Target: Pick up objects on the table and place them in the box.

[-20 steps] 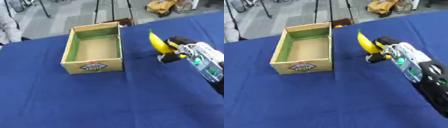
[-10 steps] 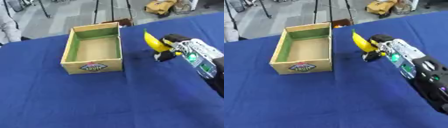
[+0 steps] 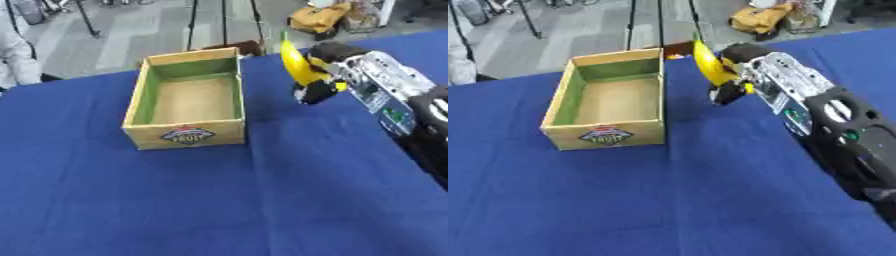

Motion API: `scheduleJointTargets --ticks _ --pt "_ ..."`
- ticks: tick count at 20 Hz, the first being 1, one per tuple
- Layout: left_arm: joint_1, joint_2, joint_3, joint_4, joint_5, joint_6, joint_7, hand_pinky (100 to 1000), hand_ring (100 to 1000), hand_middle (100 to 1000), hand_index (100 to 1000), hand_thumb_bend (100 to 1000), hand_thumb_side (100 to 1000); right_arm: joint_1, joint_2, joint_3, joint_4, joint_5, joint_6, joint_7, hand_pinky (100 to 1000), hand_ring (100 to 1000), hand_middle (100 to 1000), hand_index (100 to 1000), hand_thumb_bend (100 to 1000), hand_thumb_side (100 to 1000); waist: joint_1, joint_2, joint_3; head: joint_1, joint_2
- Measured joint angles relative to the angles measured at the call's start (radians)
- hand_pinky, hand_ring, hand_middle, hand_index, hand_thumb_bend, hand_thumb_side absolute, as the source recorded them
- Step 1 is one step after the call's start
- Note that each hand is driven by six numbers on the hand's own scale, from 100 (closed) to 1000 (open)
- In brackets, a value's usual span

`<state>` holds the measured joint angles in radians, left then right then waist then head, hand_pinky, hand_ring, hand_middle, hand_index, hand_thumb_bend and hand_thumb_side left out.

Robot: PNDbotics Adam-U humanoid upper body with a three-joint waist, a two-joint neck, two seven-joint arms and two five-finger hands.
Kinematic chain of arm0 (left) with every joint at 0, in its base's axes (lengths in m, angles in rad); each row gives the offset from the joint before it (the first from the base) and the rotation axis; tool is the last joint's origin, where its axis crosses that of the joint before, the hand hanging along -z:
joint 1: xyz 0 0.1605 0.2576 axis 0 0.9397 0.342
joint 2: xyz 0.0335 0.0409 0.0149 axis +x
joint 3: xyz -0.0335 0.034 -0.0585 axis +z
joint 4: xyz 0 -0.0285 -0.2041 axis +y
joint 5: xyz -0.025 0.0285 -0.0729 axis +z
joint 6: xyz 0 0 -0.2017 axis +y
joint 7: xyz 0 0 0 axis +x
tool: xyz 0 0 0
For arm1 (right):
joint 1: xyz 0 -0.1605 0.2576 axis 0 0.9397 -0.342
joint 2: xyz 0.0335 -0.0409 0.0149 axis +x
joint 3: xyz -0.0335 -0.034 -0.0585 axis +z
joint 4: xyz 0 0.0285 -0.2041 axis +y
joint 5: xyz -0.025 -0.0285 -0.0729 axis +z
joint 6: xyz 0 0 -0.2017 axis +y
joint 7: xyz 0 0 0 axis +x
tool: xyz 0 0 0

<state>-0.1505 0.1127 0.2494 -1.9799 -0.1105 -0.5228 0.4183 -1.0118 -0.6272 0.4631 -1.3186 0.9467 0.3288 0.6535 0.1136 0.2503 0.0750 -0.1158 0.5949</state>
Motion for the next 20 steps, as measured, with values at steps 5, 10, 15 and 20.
scheduleJointTargets --ticks 5,10,15,20 --pt "0.000 0.004 0.000 0.000 0.000 0.002 -0.001 294 632 663 749 100 859 -0.063 0.028 0.002 0.008 0.053 -0.024 0.036 647 805 718 698 100 395 -0.014 -0.002 0.000 0.000 0.000" --pt "-0.001 0.013 0.000 0.000 0.000 0.004 -0.003 296 632 663 749 100 859 -0.125 0.066 -0.001 0.023 0.107 -0.045 0.055 651 800 726 702 100 390 -0.026 -0.005 0.003 0.000 0.000" --pt "-0.004 0.014 0.000 0.000 0.001 0.005 -0.004 296 632 664 749 100 859 -0.184 0.109 -0.003 0.066 0.152 -0.070 0.077 654 795 747 705 100 389 -0.037 -0.008 0.009 -0.006 0.000" --pt "-0.009 0.021 -0.003 0.000 0.004 0.006 -0.006 297 633 664 748 100 859 -0.230 0.167 -0.004 0.116 0.191 -0.096 0.090 655 795 748 705 100 389 -0.042 -0.008 0.015 -0.012 0.000"
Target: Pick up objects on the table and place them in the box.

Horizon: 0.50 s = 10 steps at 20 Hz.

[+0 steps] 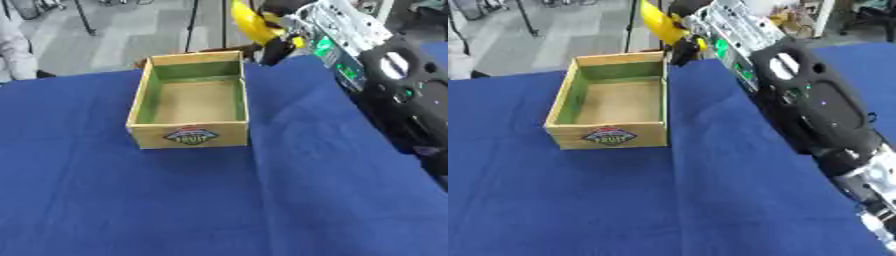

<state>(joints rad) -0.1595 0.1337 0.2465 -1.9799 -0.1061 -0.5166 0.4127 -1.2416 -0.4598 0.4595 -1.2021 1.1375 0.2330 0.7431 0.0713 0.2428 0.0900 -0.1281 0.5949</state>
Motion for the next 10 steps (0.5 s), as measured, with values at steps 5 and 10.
scheduleJointTargets --ticks 5,10 --pt "-0.007 0.000 -0.006 0.000 0.004 0.002 -0.003 298 633 664 749 100 859 -0.018 0.032 -0.003 0.021 0.016 -0.013 -0.004 655 795 738 703 100 389 0.001 0.000 0.023 -0.017 -0.003" --pt "-0.008 0.000 -0.009 0.000 0.009 0.002 -0.005 297 634 664 749 100 858 -0.033 0.099 -0.010 0.062 0.055 -0.020 -0.015 650 802 721 697 100 395 -0.001 0.000 0.024 -0.024 -0.007"
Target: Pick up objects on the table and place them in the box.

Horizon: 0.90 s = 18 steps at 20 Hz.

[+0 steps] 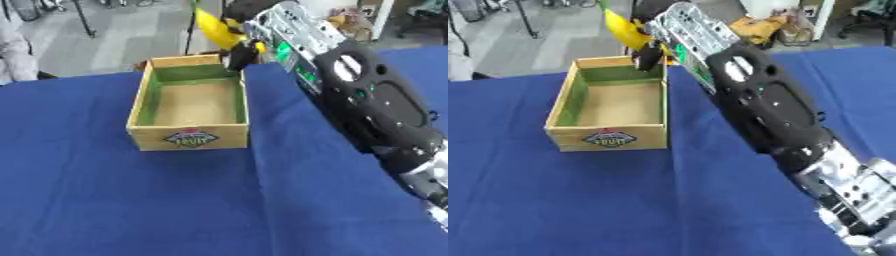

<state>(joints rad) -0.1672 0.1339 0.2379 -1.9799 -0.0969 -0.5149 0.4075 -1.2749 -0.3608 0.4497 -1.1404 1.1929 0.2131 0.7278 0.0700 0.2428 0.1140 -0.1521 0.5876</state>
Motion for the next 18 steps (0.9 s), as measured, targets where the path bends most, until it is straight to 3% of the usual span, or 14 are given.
scheduleJointTargets --ticks 3,9,18 --pt "-0.008 0.000 -0.004 0.000 0.005 0.000 -0.005 297 634 664 749 100 859 0.000 0.033 -0.004 0.033 0.008 0.002 -0.008 649 803 715 695 100 396 0.003 0.007 0.026 -0.015 -0.004" --pt "-0.018 -0.001 -0.007 0.000 0.016 0.002 -0.013 296 635 665 748 100 860 0.000 0.132 -0.019 0.130 0.045 0.014 -0.048 646 807 710 691 100 399 0.000 0.015 0.033 -0.028 -0.012" --pt "-0.022 -0.007 -0.007 0.000 0.019 0.003 -0.017 293 636 666 748 100 860 0.029 0.191 -0.058 0.242 0.063 0.038 -0.133 640 816 674 687 100 405 0.003 0.023 0.038 -0.040 -0.027"
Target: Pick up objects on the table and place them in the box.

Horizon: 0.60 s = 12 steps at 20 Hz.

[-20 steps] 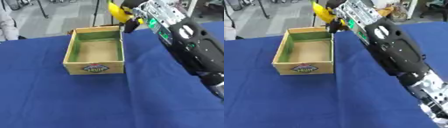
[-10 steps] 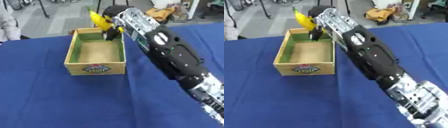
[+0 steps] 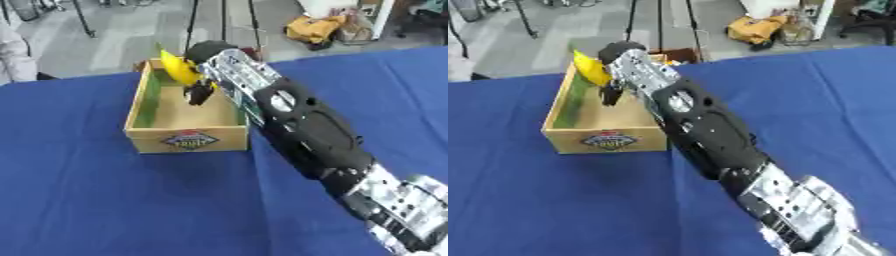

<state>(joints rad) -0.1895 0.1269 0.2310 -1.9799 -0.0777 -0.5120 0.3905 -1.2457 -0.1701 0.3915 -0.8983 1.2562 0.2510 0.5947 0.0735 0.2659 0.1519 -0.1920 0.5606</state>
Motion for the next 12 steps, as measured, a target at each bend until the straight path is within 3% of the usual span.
scheduleJointTargets --ticks 7,12 --pt "0.000 -0.004 0.000 0.000 0.002 0.002 -0.002 291 637 667 748 100 859 0.015 0.019 -0.040 0.075 0.011 0.022 -0.078 646 828 665 693 100 418 0.006 0.005 0.002 -0.004 -0.004" --pt "0.000 -0.004 0.000 0.000 0.003 0.002 -0.003 290 637 667 748 100 858 0.016 0.029 -0.062 0.108 0.008 0.026 -0.112 666 851 705 733 100 521 0.007 0.005 0.002 -0.007 -0.008"
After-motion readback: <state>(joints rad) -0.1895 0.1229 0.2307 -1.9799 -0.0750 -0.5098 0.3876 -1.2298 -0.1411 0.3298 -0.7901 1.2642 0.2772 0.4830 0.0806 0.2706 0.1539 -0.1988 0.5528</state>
